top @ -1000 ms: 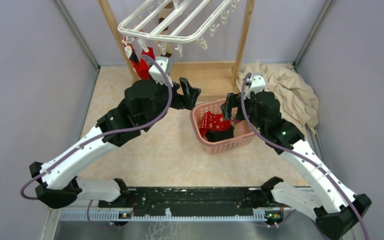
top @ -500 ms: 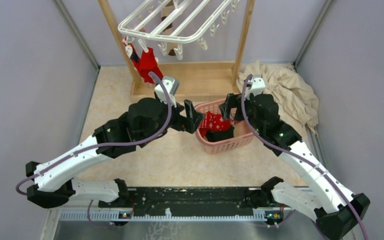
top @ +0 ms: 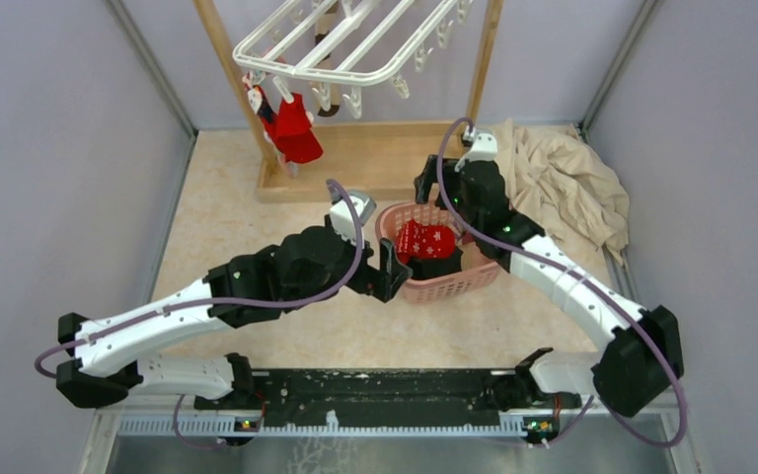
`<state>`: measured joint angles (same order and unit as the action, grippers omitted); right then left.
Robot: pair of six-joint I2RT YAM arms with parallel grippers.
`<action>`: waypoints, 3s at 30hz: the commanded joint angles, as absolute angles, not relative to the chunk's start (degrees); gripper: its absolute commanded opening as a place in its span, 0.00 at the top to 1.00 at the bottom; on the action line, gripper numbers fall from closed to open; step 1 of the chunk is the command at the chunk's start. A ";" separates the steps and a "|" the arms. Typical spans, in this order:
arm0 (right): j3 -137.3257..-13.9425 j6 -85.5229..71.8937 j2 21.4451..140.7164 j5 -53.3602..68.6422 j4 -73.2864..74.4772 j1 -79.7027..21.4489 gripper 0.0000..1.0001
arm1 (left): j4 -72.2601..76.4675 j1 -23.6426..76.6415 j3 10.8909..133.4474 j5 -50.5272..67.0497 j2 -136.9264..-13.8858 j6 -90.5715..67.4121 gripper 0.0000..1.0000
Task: Remove the socks clipped to the hanger
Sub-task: Place the sock in the bin, then adjust the hanger on the clothesline.
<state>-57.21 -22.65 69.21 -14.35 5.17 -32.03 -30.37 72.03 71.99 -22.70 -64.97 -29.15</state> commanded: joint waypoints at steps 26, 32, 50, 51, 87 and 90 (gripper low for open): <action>-62.29 -23.43 77.11 -10.37 -9.87 -31.88 0.17 | -31.73 72.51 73.51 -27.77 -60.90 -28.11 0.01; -61.61 -23.59 73.68 -8.28 -8.62 -31.85 0.16 | -29.99 72.51 72.01 -29.23 -61.65 -27.17 0.01; -81.58 -11.61 64.74 -5.86 22.70 -39.81 0.25 | -28.72 71.75 67.28 -39.06 -54.38 -25.82 0.01; -83.26 -10.61 65.34 -5.84 22.82 -39.81 0.26 | -29.01 71.21 67.38 -39.86 -53.96 -25.65 0.01; -89.20 -4.96 76.42 -7.28 12.77 -44.64 0.20 | -27.75 59.83 70.80 -29.53 -60.41 -22.02 0.01; -89.76 -4.77 76.86 -6.67 14.36 -44.65 0.18 | -26.50 59.53 68.84 -28.96 -58.42 -22.43 0.01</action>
